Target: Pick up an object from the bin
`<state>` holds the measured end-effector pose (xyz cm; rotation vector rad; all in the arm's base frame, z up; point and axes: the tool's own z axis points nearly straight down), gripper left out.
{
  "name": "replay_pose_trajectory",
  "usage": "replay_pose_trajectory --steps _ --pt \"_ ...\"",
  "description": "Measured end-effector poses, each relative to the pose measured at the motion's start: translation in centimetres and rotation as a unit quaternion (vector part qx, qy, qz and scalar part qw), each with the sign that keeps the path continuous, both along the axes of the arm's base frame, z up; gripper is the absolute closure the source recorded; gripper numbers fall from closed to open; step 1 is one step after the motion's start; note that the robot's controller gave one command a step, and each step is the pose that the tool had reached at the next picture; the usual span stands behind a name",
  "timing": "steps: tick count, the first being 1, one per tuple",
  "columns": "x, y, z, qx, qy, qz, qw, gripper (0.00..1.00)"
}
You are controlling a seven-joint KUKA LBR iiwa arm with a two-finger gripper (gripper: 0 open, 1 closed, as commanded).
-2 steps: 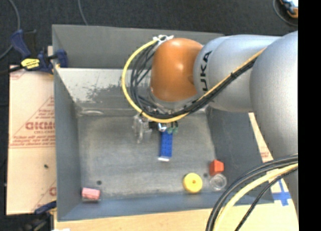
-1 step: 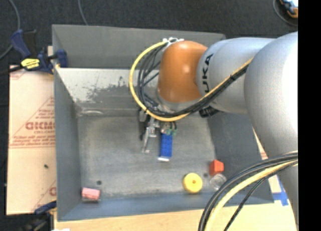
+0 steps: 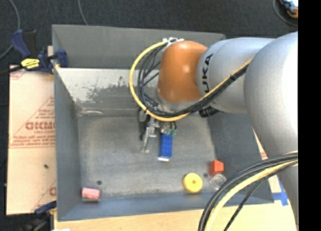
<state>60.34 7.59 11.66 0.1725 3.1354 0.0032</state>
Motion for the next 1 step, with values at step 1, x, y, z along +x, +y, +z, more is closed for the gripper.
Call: replay_pose_trajectory --steps 1 --pt "0.55 -6.54 -2.87 -0.002 0.0011 0.032 0.9995 0.00"
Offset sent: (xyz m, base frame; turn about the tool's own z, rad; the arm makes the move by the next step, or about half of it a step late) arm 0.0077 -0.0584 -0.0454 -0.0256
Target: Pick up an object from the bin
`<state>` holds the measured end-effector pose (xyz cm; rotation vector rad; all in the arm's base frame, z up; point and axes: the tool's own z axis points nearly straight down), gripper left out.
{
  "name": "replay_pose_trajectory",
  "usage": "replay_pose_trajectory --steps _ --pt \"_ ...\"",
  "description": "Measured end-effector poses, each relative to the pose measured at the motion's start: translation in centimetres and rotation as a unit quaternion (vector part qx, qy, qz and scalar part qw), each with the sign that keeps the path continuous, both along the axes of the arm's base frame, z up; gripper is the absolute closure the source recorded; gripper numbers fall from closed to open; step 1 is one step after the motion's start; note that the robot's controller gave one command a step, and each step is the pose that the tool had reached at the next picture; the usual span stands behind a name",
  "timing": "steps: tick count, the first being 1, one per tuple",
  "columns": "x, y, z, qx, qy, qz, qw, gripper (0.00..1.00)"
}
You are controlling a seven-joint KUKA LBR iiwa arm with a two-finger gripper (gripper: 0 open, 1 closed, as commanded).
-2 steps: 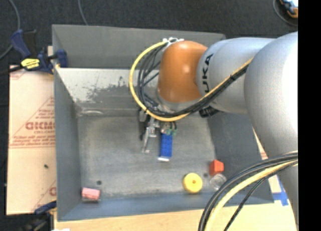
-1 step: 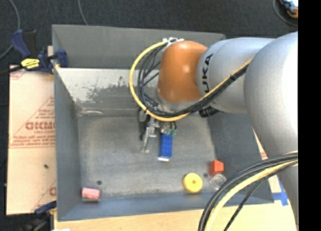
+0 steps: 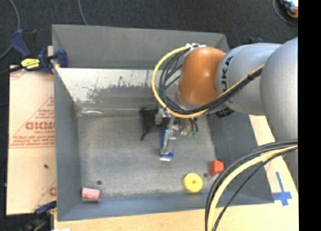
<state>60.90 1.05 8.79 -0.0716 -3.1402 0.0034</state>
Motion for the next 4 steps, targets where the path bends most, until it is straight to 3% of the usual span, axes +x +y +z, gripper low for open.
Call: replay_pose_trajectory --steps 1,4 --pt "0.31 0.61 -1.54 0.003 0.0002 -0.019 0.9998 1.00" --pt "0.11 0.75 -1.60 0.003 0.0019 -0.028 0.9996 1.00"
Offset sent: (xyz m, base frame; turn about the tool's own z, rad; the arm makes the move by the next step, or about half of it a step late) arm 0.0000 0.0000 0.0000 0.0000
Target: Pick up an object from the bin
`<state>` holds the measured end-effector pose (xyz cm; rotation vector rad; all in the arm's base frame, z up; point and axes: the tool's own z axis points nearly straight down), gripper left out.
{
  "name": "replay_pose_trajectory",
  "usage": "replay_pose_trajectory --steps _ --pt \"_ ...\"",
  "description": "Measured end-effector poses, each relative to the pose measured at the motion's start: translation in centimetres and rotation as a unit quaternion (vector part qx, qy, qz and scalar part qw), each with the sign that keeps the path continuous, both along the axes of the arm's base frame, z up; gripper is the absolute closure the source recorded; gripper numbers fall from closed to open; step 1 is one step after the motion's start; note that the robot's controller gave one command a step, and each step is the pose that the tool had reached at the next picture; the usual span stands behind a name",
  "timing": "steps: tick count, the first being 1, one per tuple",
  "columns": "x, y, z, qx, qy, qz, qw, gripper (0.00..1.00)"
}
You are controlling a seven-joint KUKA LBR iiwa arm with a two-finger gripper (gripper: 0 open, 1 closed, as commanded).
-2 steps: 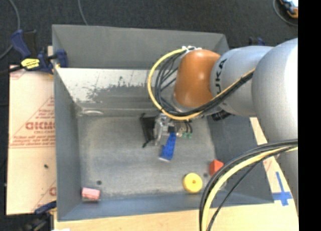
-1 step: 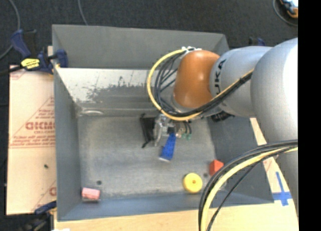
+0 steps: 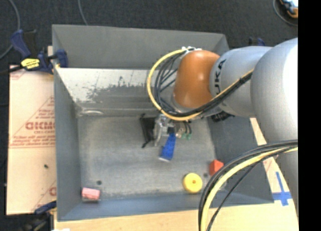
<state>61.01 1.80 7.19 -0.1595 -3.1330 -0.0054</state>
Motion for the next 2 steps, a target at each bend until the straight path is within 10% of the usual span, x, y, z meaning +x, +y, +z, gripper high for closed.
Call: replay_pose_trajectory --steps 2 --pt "0.93 0.80 -0.01 0.000 -0.0034 -0.013 0.9999 1.00"
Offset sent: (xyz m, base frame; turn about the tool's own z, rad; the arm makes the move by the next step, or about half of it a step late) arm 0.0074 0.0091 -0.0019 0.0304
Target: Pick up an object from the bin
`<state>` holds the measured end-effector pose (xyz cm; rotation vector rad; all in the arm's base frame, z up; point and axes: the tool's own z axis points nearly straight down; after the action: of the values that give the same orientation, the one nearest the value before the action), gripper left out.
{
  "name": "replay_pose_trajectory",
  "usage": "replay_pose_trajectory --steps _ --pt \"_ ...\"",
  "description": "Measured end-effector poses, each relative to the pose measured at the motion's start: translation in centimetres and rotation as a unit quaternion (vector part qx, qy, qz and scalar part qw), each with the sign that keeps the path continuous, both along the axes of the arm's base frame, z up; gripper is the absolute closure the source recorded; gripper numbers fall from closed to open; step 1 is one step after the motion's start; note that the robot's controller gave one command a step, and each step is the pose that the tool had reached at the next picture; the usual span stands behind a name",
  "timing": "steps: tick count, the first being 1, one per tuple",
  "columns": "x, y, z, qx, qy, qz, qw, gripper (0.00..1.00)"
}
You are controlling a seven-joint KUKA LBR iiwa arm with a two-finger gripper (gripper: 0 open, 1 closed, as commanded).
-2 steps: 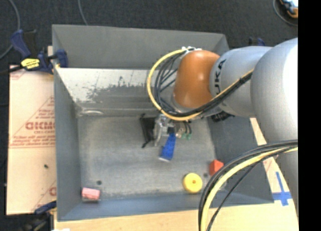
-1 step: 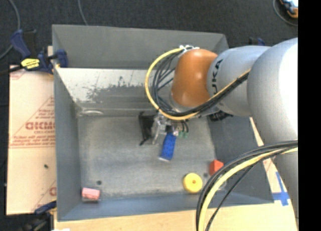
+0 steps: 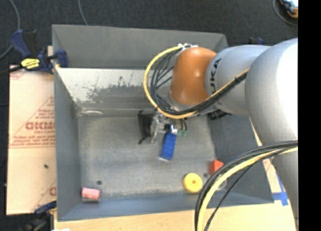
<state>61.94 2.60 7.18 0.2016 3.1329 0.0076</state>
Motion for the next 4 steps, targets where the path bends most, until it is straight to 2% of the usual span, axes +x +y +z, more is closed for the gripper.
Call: replay_pose_trajectory --steps 1,2,3,4 --pt "-0.11 0.39 0.00 0.000 -0.0019 -0.006 1.0000 1.00" --pt "0.50 0.43 -0.02 0.000 -0.0031 -0.002 1.0000 1.00" --pt "0.07 0.87 -0.09 0.001 -0.0022 -0.011 0.9999 0.00" --pt "-0.02 1.02 -0.04 0.001 -0.0025 -0.014 0.9999 1.00"
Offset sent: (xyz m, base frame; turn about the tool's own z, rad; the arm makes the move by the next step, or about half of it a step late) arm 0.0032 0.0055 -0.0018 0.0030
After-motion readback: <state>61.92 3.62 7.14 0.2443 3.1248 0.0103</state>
